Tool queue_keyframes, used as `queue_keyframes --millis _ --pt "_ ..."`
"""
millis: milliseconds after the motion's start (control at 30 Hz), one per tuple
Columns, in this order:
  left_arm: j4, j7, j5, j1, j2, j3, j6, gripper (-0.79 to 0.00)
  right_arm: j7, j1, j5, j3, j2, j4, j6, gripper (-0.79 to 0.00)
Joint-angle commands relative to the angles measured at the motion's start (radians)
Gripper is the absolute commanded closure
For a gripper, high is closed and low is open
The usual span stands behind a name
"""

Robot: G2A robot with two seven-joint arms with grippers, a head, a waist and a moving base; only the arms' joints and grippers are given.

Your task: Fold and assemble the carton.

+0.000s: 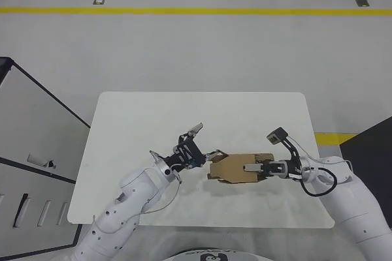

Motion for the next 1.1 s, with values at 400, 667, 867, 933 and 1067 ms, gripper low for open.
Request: queue_keyframes --millis 400,667,867,933,1067 --pt "0.011 -0.002 0.004 -0.02 -0.002 0.026 -0.008 -0.677 0.007 0.005 -0.026 -0.023 0.017 -0.012 0.007 0.0" --pt "0.012 -0.015 0.004 -0.039 -0.007 0.053 -0.012 -0.693 0.008 0.015 -0.03 -0.046 0.023 -0.006 0.008 0.0" --pt "0.02 -0.013 -0.001 -0.049 -0.009 0.064 -0.008 -0.693 0.007 0.025 -0.031 -0.063 0.027 0.003 0.007 0.0" --pt "0.02 -0.012 -0.002 -0.049 -0.009 0.058 0.001 -0.696 0.003 0.028 -0.018 -0.063 0.027 0.017 0.003 0.0" --pt "0.017 -0.006 -0.016 -0.031 -0.005 0.033 0.014 -0.696 -0.003 0.031 0.052 -0.053 0.027 0.056 -0.003 0.0"
